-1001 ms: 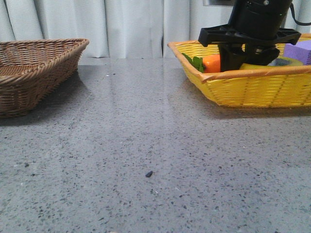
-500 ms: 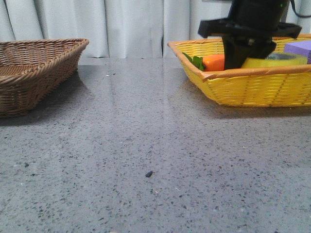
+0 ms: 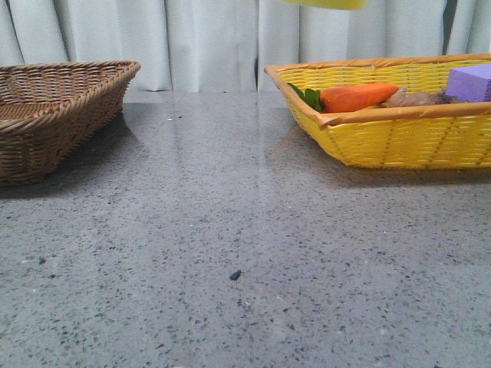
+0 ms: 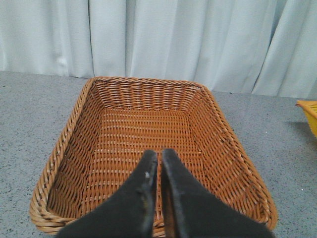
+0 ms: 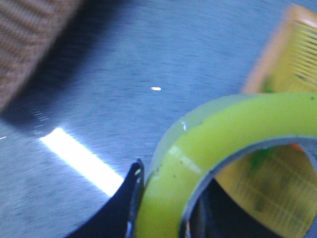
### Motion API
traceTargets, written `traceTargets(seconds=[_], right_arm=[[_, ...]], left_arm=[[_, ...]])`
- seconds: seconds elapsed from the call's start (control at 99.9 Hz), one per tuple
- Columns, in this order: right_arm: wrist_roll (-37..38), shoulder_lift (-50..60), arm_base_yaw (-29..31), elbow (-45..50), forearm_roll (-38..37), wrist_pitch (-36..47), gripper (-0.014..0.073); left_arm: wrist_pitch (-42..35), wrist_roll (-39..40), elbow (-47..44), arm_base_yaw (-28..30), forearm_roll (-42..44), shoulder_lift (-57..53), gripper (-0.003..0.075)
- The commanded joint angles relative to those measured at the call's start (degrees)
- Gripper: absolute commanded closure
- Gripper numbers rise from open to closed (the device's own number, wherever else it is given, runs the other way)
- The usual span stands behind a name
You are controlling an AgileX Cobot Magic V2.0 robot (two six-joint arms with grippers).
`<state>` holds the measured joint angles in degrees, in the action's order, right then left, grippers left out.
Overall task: Transfer tape with both arms
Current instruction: 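Lift the tape roll, carry it toward the brown basket, set it on table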
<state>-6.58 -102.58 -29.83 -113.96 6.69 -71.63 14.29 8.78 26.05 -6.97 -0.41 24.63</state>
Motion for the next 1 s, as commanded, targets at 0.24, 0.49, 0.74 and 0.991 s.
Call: traceTargets(seconds=[0.24, 0.49, 0.74, 0.991], right_arm=[[-0.3, -4.7, -9.3, -2.1, 0.1, 2.4, 0.0575], [-0.3, -11.5, -9.5, -2.1, 0.1, 2.2, 0.0504], [-0.3, -12.3, -9.5, -2.3, 0.2, 2.3, 0.031], [-0.3, -7.7, -9.5, -2.3, -0.5, 0.3, 0.0385]], left_arm=[[-3.8, 0.5, 2.2, 0.0, -0.5, 0.6, 0.0741], [-2.7, 0.5, 2.2, 0.0, -0.5, 0.6, 0.0741], [-2.5, 0.5, 2.2, 0.0, -0.5, 0.6, 0.074], [-5.2, 0.3, 3.2, -5.6, -1.1, 1.6, 0.0537]])
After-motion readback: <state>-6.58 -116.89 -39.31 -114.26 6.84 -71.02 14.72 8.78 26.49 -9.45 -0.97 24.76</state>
